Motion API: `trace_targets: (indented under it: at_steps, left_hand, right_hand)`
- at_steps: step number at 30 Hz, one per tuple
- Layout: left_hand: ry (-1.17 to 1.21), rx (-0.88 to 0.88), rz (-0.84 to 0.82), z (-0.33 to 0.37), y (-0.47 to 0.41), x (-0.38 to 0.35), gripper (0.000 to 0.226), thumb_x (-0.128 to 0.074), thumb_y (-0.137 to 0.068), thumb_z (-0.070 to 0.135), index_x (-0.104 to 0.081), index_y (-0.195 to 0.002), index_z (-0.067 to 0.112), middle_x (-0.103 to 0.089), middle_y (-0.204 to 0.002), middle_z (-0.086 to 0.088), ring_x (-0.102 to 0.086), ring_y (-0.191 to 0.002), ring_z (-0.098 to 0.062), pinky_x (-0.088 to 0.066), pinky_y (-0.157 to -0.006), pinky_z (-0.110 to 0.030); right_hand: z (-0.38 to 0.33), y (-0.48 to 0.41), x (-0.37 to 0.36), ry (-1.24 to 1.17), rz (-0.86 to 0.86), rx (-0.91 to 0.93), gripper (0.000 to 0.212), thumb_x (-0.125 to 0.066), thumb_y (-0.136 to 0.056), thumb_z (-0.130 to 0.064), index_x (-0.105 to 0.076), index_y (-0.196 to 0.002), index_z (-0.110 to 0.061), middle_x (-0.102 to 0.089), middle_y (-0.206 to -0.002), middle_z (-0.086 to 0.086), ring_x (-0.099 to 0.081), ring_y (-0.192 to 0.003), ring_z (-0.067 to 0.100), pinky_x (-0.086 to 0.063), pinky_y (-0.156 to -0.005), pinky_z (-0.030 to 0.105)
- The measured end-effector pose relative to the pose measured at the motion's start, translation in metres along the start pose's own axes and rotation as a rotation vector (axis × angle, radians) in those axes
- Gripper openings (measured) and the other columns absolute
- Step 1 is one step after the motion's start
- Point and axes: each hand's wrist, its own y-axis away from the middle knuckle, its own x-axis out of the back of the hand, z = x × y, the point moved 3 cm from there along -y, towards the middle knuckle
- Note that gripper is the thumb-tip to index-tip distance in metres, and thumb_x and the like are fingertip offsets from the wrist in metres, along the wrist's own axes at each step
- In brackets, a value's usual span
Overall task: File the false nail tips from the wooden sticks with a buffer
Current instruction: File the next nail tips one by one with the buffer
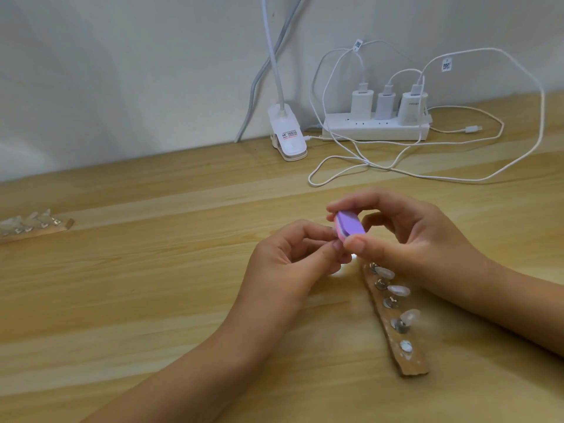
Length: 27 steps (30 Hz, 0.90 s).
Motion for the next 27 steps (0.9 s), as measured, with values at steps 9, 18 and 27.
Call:
trace_targets:
  at_steps: [9,18,27]
  left_hand:
    - [0.001,-0.011,0.026,0.003,0.0016,0.0023,0.015,-0.072,-0.075,0.029,-0.073,-0.083,0.016,-0.072,-0.1,-0.007,-0.066,-0.089,-0.026,-0.052,-0.085,-0.039]
    - [0.011,-0.039,0.0,0.0031,0.0,0.0031,0.008,-0.072,-0.077,0.025,-0.074,-0.081,0.018,-0.074,-0.092,0.002,-0.067,-0.089,-0.006,-0.046,-0.076,-0.012]
    - [-0.022,-0.036,-0.048,0.0031,0.0007,0.0025,0.022,-0.071,-0.082,0.03,-0.076,-0.097,0.014,-0.074,-0.099,-0.001,-0.067,-0.097,-0.009,-0.048,-0.084,-0.019]
  right_hand:
    - [0.0038,-0.0043,0.0044,0.055,0.039,0.05,0.036,-0.067,-0.078,-0.043,-0.067,-0.111,-0.031,-0.066,-0.115,-0.011,-0.058,-0.116,0.016,-0.048,-0.094,0.032]
    - [-0.0007,-0.0008,0.0031,0.125,0.048,0.135,0.039,-0.067,-0.081,-0.039,-0.065,-0.118,-0.028,-0.063,-0.117,-0.007,-0.055,-0.118,0.021,-0.045,-0.092,0.028]
    - [-0.0014,-0.0002,0.0023,0.111,0.019,0.158,0.04,-0.07,-0.084,-0.037,-0.064,-0.123,-0.028,-0.063,-0.12,-0.006,-0.056,-0.118,0.021,-0.046,-0.093,0.028]
